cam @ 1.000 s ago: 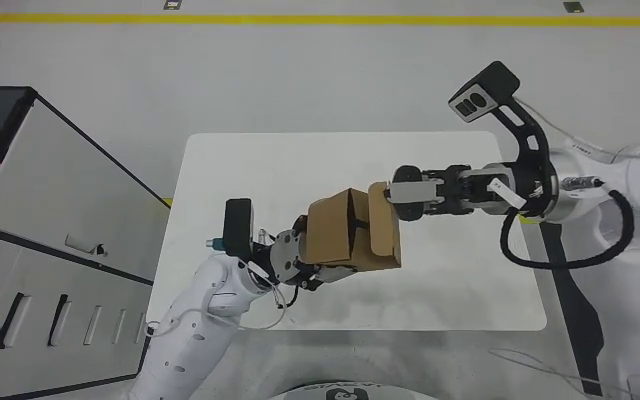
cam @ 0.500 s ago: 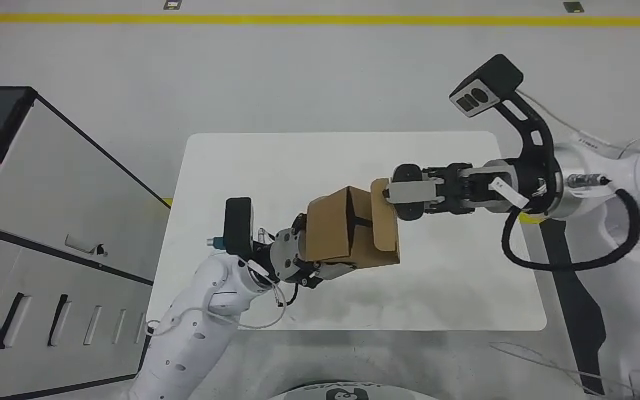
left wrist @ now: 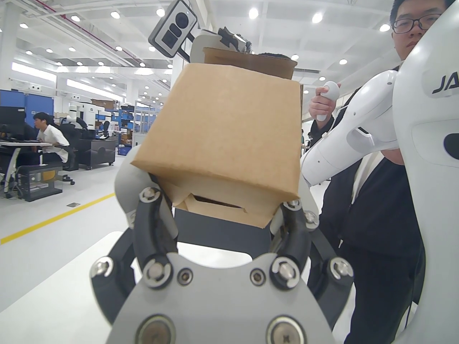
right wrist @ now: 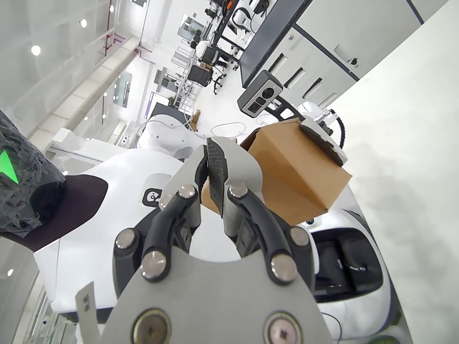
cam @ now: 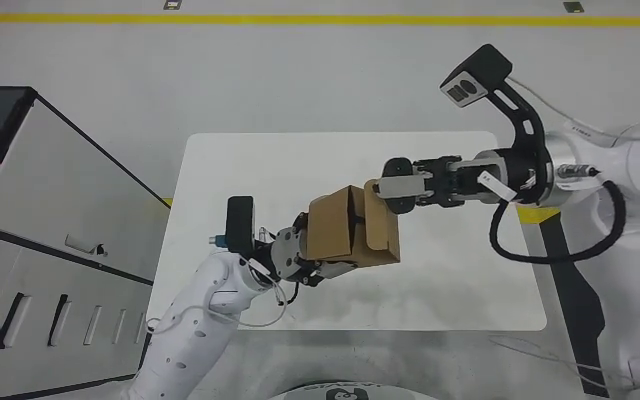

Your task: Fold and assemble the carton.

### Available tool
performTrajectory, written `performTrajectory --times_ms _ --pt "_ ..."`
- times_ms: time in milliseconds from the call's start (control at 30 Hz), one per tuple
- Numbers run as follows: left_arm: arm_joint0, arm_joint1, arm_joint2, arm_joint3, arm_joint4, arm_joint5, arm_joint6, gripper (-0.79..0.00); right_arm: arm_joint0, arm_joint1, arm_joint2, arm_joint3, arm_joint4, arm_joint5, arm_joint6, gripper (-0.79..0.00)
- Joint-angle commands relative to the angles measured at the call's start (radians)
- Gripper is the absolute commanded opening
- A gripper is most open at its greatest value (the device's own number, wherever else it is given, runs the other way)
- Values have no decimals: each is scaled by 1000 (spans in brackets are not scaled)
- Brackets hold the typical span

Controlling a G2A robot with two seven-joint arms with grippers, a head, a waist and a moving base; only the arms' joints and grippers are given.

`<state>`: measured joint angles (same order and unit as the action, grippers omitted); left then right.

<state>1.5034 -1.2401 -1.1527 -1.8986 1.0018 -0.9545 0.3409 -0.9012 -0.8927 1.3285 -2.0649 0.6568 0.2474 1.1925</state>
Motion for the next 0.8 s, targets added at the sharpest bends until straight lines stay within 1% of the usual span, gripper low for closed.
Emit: performTrajectory --times_ms 0,500,767 --pt "-3 0 2 2 2 1 -2 -785 13 0 -8 5 -6 0 4 -785" --pt "-13 1 23 10 -22 -3 -1 -785 95 -8 -60 30 -24 -93 30 -785" --pt "-11 2 32 12 -59 -2 -13 -785 97 -6 -59 24 -46 -124 42 -785"
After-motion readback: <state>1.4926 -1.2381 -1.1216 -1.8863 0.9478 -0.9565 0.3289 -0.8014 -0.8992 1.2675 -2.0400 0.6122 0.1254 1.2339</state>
